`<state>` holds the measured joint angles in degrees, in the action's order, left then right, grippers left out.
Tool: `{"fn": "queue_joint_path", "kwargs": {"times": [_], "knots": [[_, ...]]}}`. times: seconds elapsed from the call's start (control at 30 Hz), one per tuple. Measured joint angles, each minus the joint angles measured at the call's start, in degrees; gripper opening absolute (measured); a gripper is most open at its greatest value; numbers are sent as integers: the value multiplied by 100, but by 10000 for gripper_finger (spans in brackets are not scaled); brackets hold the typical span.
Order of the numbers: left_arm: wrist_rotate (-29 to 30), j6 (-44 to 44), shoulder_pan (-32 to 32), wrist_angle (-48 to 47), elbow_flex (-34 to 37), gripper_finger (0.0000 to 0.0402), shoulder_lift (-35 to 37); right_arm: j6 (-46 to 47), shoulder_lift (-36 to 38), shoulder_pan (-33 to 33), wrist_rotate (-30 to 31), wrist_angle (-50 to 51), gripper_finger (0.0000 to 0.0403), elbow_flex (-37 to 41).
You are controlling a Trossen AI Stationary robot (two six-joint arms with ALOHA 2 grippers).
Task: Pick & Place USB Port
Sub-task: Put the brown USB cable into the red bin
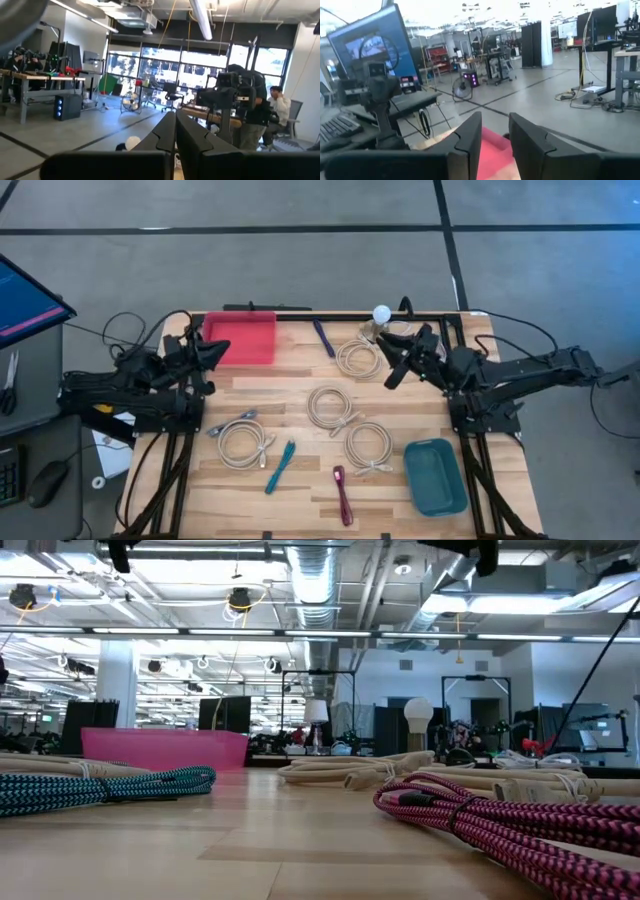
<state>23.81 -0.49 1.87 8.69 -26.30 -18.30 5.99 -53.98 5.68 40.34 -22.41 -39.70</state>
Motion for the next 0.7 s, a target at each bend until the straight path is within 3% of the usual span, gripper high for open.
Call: {"fn": "queue_joint_path", "kwargs": {"times": [0.17, 0.27, 0.53, 0.7], "knots": [[-3, -444, -1, 33, 0, 12, -302, 440, -356, -133, -2, 191, 91, 0], [-5, -476, 0, 35, 0, 12, -322, 416, -488, -252, -100, 860, 91, 0], [-4, -601, -2, 88, 0, 12, -157, 1298, -861, -1075, -1662, 4750, 93, -980], [-4, -601, -2, 102, 0, 12, -158, 1295, -1339, -1492, -2314, 5693, 94, -1549]]}}
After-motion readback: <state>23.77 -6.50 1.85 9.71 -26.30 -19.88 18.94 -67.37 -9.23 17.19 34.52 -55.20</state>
